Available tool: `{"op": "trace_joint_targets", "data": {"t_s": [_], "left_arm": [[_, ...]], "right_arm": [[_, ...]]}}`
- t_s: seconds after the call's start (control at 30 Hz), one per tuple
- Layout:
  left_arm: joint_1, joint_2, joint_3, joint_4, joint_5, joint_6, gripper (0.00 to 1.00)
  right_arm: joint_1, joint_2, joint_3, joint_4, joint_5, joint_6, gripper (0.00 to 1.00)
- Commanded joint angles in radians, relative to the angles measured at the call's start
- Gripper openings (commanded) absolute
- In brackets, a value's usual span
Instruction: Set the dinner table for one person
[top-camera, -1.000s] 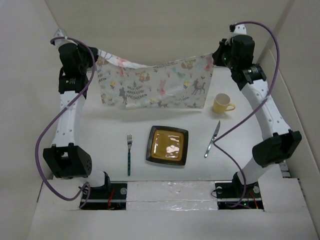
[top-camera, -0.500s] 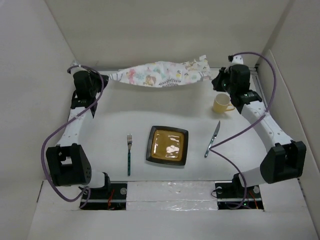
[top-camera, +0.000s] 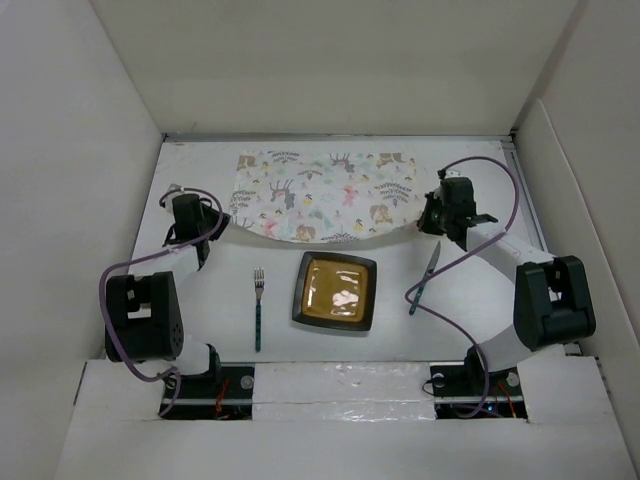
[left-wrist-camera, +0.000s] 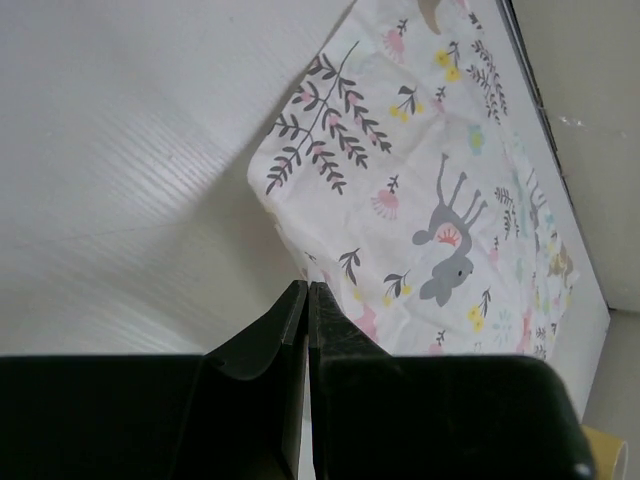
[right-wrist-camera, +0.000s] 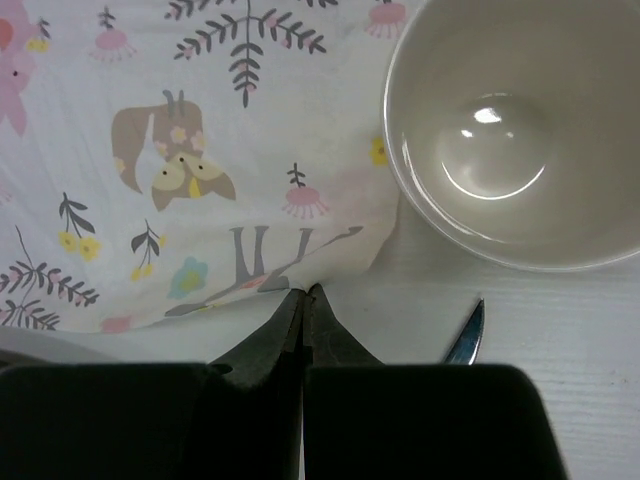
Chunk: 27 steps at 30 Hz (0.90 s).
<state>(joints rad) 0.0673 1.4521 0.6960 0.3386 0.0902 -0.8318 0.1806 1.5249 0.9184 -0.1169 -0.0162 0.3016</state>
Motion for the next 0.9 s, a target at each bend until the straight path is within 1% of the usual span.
{"op": "trace_joint_targets", "data": {"t_s": [0.0,0.13,0.23,0.3,0.47,0.5,0.63,0.7,0.77,0.8,0.87], "left_arm": [[0.005,-0.002,-0.047,0.082,-0.024,-0.016,0.0],[0.005,-0.042,-0.134,0.093,-0.066,-0.027,0.0],[0.005,-0.084,-0.196,0.105,-0.079,-0.035,0.0],[0.005,-0.094,-0.204,0.099,-0.079,-0.033,0.0],[0.005,-0.142,-0.245,0.088,-0.079,-0.023,0.0],[0.005,-0.168,-0.262,0.082,-0.124,-0.018,0.0],[0.005,-0.226,-0.276,0.054,-0.148,-0.003,0.0],[0.005,-0.242,-0.279,0.04,-0.147,0.0,0.0],[0.005,-0.246,-0.273,0.033,-0.142,0.005,0.0],[0.005,-0.242,-0.265,0.022,-0.13,0.011,0.08],[0.005,-0.239,-0.257,0.008,-0.129,0.014,0.13]], "right_arm": [[-0.012,0.006,-0.044,0.08,-0.001,0.014,0.0],[-0.023,-0.009,-0.116,0.108,-0.022,0.03,0.0],[-0.041,-0.057,-0.179,0.106,-0.025,0.037,0.0],[-0.041,-0.061,-0.184,0.138,-0.025,0.039,0.0],[-0.05,-0.091,-0.204,0.123,-0.027,0.042,0.0],[-0.059,-0.095,-0.208,0.122,-0.03,0.042,0.0],[-0.059,-0.118,-0.227,0.122,-0.031,0.042,0.0],[-0.059,-0.134,-0.236,0.122,-0.025,0.045,0.05],[-0.059,-0.14,-0.242,0.093,-0.019,0.047,0.15],[-0.059,-0.143,-0.245,0.092,-0.021,0.047,0.18],[-0.059,-0.143,-0.245,0.094,-0.024,0.047,0.25]]}}
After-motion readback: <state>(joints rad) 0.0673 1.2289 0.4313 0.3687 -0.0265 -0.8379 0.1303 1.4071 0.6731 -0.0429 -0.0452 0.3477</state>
